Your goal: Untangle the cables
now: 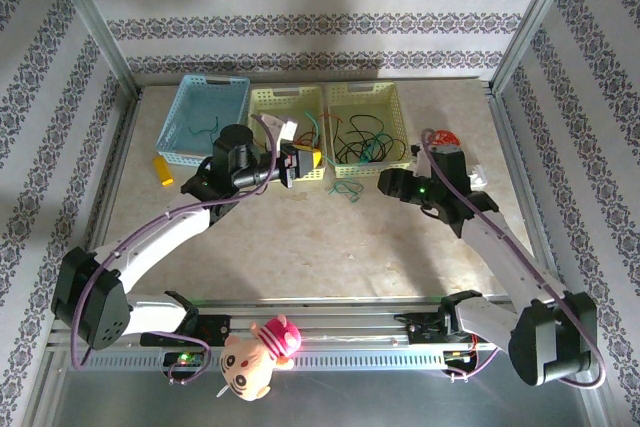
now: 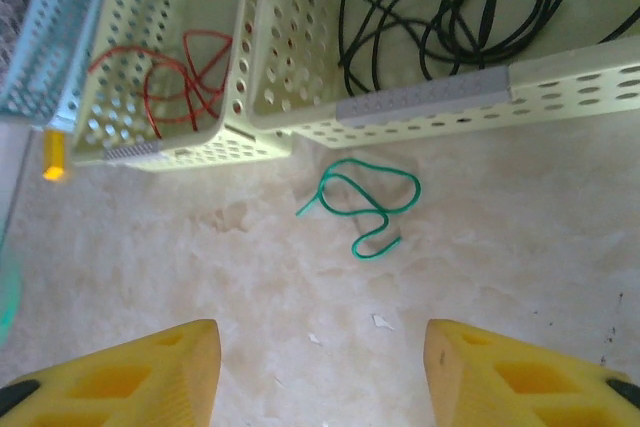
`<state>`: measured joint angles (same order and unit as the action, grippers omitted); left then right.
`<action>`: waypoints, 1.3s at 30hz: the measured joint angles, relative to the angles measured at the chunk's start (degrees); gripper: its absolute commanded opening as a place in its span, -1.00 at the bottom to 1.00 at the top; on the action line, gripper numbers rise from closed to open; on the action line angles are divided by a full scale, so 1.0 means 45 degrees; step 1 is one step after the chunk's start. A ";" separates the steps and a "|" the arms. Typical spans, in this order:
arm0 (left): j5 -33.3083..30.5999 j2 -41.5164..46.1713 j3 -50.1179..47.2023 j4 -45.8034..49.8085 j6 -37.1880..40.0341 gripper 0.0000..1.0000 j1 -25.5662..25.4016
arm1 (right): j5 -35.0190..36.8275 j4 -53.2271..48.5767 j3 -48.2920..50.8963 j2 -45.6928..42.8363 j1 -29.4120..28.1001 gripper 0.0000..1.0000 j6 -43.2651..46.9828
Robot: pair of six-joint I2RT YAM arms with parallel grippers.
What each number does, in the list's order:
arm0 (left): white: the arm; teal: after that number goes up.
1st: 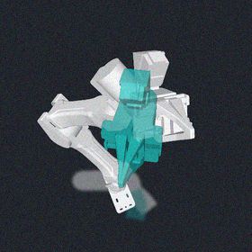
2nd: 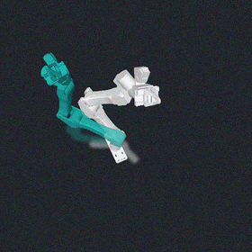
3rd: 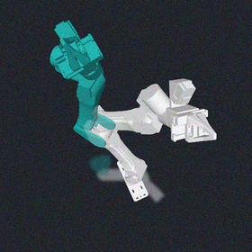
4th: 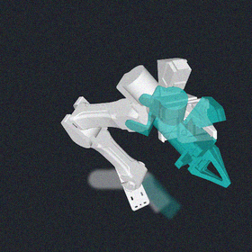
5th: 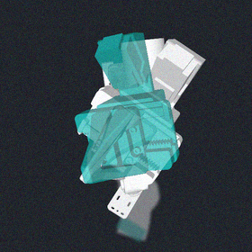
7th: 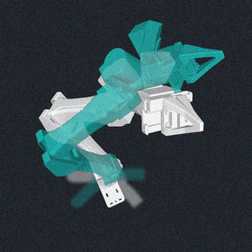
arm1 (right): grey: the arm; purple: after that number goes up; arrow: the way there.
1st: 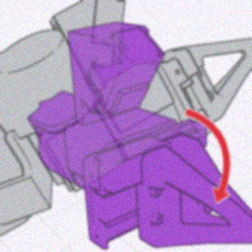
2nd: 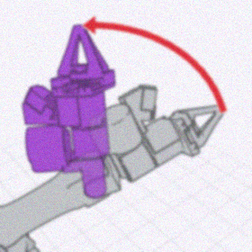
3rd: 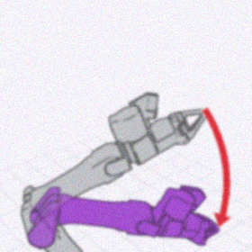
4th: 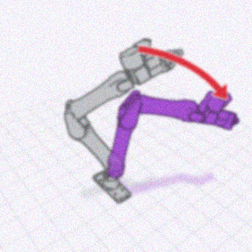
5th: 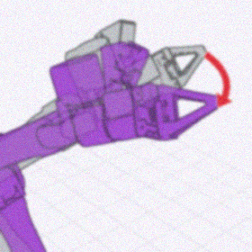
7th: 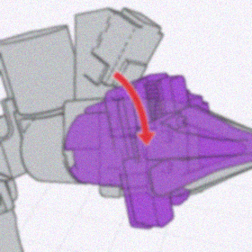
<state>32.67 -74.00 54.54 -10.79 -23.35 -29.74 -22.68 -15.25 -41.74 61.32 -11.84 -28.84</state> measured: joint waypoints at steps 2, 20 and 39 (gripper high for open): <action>-0.0525 0.0053 -0.0233 -0.0097 -0.0262 -1.00 0.0345 | -0.0117 0.0296 0.0204 -0.0384 0.0165 0.13 -0.0228; -0.3065 -0.6334 0.1044 -0.2030 -0.4493 -1.00 0.8845 | -0.0695 0.0282 -0.0155 0.0675 -0.1433 0.11 0.0165; -0.4061 -0.5314 0.6766 0.5056 -0.1224 0.99 0.8558 | -0.0126 -0.0243 -0.0617 0.1195 -0.2025 0.11 0.0821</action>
<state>14.39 -97.91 84.99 11.97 -28.86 8.78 -23.24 -16.34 -44.51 66.70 -20.95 -25.15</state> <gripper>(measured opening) 0.994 0.553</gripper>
